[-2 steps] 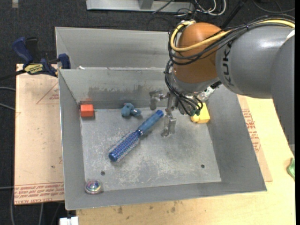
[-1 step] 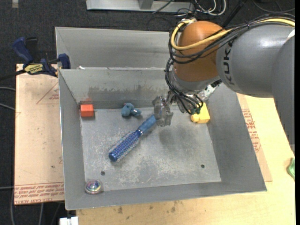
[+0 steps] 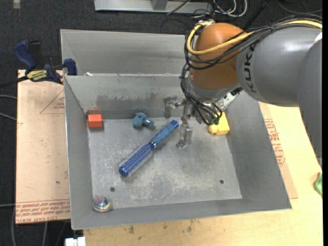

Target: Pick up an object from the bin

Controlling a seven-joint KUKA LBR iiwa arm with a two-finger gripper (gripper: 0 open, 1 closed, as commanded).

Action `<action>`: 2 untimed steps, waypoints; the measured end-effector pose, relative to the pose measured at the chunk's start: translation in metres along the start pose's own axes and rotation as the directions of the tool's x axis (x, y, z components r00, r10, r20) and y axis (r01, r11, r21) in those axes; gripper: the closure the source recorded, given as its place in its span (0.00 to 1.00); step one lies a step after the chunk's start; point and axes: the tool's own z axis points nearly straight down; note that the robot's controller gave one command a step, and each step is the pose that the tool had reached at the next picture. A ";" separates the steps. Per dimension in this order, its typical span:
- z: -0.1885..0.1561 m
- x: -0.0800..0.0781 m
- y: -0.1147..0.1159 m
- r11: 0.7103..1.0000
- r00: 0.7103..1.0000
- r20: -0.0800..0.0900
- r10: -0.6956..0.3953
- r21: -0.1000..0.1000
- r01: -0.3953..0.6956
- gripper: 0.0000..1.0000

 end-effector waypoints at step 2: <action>0.085 -0.007 0.003 0.996 0.996 0.001 -0.093 0.000 0.093 1.00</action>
Offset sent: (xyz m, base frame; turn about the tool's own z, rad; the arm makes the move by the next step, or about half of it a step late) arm 0.0057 0.0033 -0.0854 -0.0950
